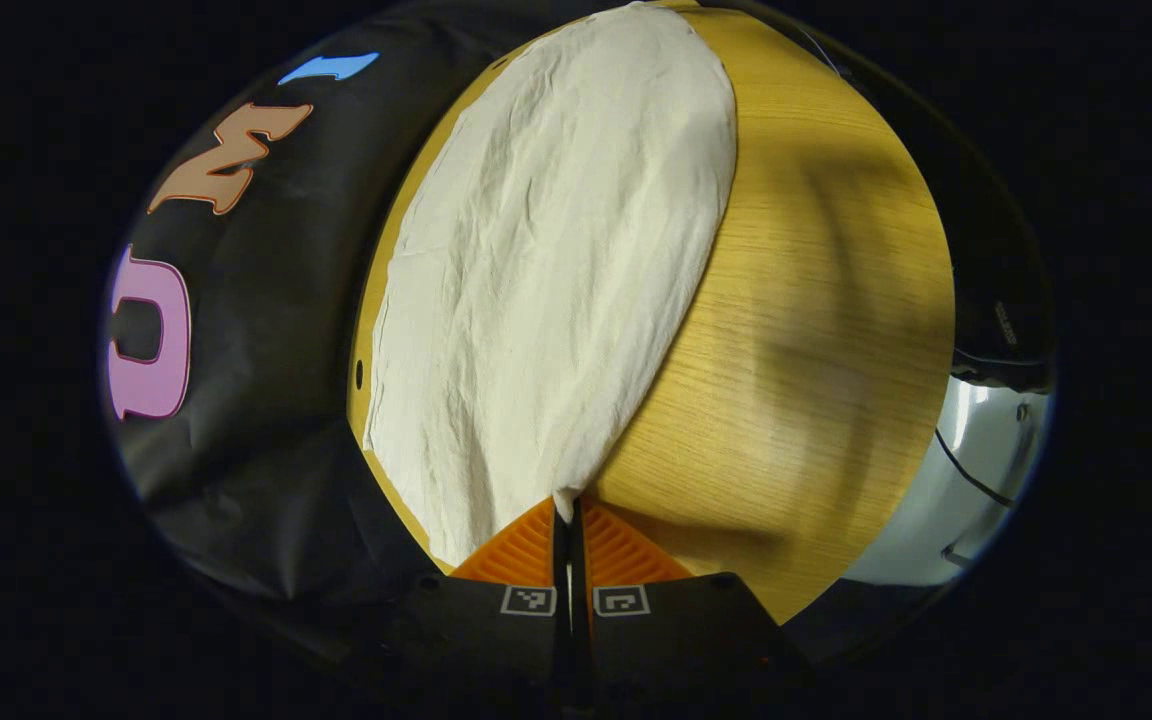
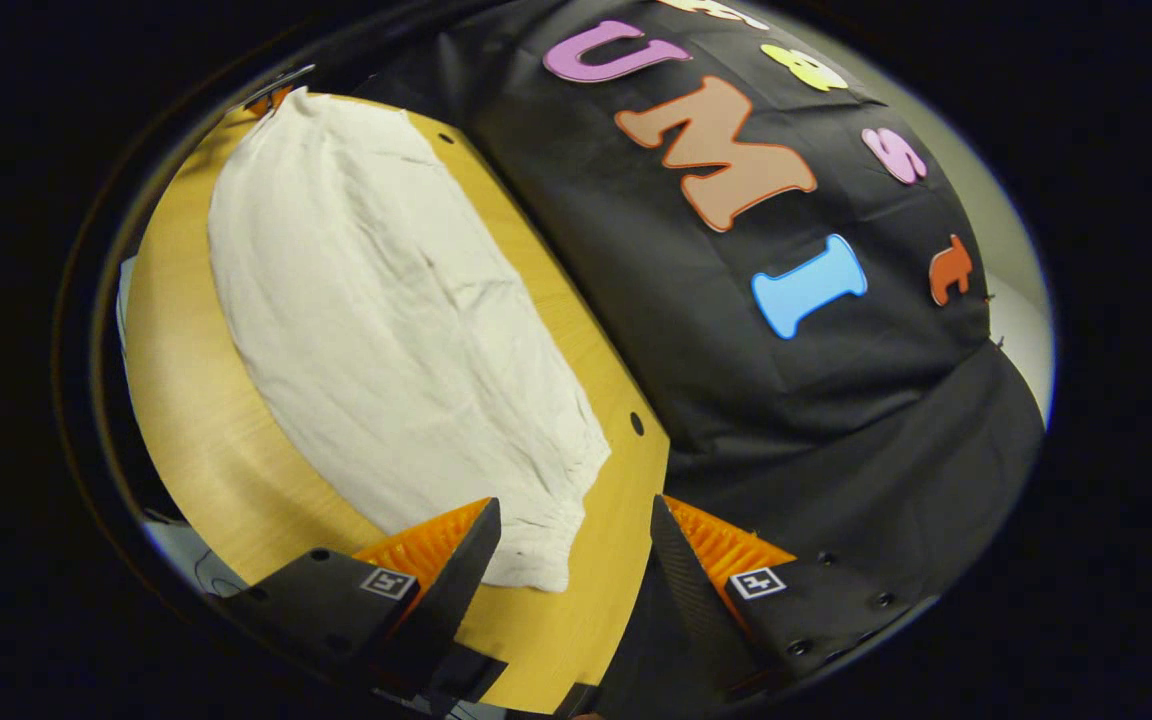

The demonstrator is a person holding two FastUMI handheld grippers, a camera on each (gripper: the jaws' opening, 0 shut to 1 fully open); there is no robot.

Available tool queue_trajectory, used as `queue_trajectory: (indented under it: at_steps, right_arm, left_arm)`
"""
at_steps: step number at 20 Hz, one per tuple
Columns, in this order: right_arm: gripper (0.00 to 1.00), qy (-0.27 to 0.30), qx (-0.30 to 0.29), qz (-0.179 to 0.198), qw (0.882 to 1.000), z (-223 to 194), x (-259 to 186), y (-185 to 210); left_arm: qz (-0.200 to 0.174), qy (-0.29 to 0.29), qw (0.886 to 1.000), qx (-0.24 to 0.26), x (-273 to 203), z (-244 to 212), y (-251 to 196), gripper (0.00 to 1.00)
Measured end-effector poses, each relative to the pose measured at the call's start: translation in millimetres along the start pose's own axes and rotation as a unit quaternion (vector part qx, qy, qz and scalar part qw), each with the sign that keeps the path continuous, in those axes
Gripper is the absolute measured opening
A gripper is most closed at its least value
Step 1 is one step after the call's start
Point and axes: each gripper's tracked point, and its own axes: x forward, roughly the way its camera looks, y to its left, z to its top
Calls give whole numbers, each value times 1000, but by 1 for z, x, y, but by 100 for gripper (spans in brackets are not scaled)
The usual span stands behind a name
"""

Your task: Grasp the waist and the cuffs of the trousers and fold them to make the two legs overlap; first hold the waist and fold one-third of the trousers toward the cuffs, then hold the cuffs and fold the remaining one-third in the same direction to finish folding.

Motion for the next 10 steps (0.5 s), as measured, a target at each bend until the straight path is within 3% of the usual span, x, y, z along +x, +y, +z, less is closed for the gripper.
queue_trajectory:
  at_steps: [7,10]
  right_arm:
    - [100,33,-74,88,993,-44,16,54]
    - [100,49,-81,97,991,-55,22,57]
  left_arm:
    - [17,12,1000,3,0,0,0,0]
    - [24,14,1000,7,1,0,0,0]
